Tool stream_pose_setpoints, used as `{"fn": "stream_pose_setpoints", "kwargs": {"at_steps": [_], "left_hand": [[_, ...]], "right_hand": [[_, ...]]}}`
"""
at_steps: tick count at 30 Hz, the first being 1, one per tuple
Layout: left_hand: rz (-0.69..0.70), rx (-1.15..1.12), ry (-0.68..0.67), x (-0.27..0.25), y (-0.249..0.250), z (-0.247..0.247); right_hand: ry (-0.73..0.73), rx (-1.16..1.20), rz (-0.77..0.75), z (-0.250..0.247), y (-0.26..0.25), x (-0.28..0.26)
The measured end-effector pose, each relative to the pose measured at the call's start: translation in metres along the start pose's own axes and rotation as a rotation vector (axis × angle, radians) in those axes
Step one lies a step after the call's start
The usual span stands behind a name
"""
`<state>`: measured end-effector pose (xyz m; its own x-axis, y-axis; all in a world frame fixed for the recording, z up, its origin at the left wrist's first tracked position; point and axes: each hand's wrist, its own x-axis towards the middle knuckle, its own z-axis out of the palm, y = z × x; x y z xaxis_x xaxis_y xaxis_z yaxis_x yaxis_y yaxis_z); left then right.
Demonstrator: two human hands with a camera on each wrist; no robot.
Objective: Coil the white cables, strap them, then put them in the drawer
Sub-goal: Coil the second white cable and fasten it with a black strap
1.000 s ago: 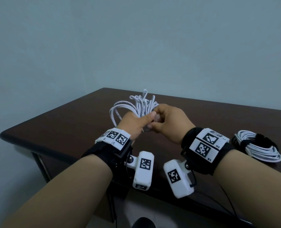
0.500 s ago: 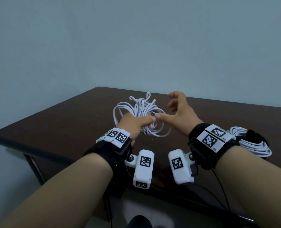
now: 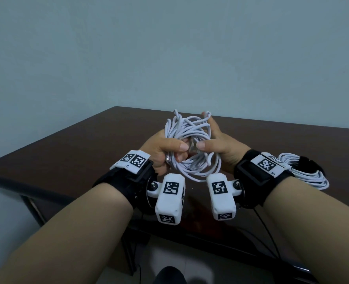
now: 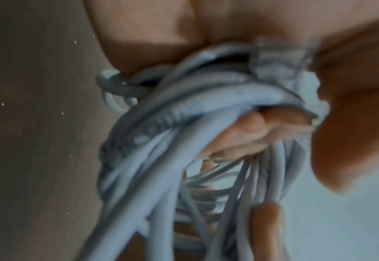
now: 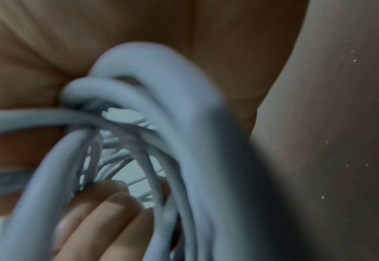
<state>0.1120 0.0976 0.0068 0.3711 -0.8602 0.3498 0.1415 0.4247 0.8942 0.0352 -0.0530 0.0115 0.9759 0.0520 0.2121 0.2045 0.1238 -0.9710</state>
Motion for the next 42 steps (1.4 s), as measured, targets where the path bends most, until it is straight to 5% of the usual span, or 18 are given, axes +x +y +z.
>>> {"fn": "stream_pose_setpoints", "kwargs": {"at_steps": [4, 14, 19, 23, 28, 32, 35, 42], "left_hand": [[-0.07, -0.162, -0.195, 0.003, 0.005, 0.001], [-0.124, -0.263, -0.191, 0.007, -0.002, 0.001], [-0.1, -0.189, -0.081, 0.001, -0.001, -0.007], [-0.044, 0.115, 0.265, 0.002, -0.007, -0.006], [0.008, 0.278, 0.535, 0.015, -0.017, 0.008], [0.001, 0.332, 0.62, 0.025, -0.024, 0.011], [-0.004, 0.416, 0.637, 0.031, -0.029, 0.017], [-0.098, 0.591, 0.577, 0.041, -0.034, 0.041]], "right_hand": [[-0.147, 0.134, -0.003, 0.001, -0.002, 0.003], [-0.258, 0.319, -0.083, 0.003, 0.002, 0.0], [-0.072, 0.154, -0.12, 0.006, 0.001, 0.001], [0.246, -0.128, -0.115, -0.001, 0.004, 0.002], [0.376, -0.19, -0.114, -0.009, 0.005, 0.002], [0.262, -0.136, -0.111, -0.017, -0.001, -0.012], [0.26, -0.303, -0.059, -0.02, -0.005, -0.023], [0.633, -0.34, -0.109, -0.038, 0.001, -0.036]]}}
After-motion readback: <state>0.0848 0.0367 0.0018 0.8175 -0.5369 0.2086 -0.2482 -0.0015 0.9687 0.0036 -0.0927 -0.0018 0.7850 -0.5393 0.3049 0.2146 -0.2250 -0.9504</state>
